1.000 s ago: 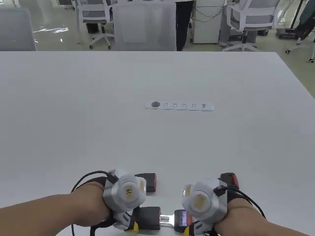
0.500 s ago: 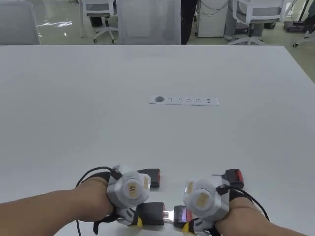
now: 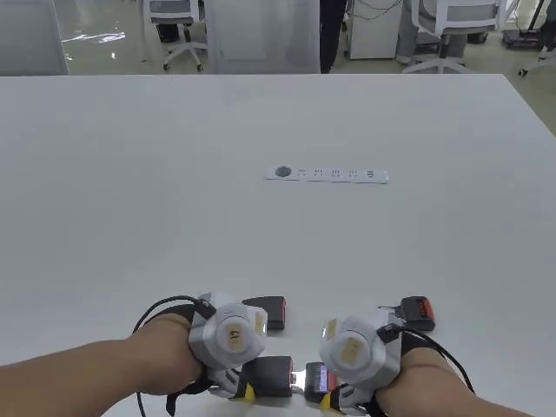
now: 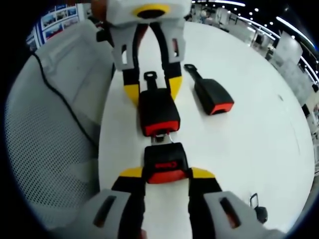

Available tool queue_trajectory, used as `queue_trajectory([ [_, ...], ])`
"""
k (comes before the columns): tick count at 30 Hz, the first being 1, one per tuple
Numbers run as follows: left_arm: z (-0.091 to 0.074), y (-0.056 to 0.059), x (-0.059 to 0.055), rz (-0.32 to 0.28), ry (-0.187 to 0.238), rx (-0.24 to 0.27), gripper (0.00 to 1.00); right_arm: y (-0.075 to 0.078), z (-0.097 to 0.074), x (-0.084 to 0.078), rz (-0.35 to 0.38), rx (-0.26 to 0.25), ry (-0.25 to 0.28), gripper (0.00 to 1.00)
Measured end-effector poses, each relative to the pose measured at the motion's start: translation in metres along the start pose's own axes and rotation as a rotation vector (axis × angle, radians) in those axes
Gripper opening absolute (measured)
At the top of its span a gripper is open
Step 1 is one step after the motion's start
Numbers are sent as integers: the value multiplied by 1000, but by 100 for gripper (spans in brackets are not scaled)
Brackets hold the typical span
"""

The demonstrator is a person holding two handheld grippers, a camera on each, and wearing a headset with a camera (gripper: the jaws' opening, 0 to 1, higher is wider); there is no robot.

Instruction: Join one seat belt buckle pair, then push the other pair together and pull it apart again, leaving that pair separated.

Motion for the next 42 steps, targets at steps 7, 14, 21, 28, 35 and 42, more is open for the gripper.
queue_trajectory([
  [7,0,1,0,16,-2,1,31,-4,4,7,19,7,17,30],
  [14,0,0,-3,18,2,-4,31,-4,6,10,16,-6,19,30],
  [21,1,0,-4,24,15,-4,32,-5,6,10,12,-4,25,31],
  [28,0,0,-5,37,33,-12,31,-5,5,7,-33,9,28,31],
  [35,0,-1,-5,27,34,-25,31,-5,5,6,-30,13,27,31],
  [42,0,0,-4,17,33,-18,31,-5,4,6,-32,9,35,31],
])
Point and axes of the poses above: the centre of the closed fingertips' face, and the gripper's own axes: z roughly forward along the fingers, y roughly to its right, x roughly out of its top, the point moved 4 cm from there along -z, roughly backward along the fingers, and after that the axes turned 5 degrees about x, right-handed, at the moved point
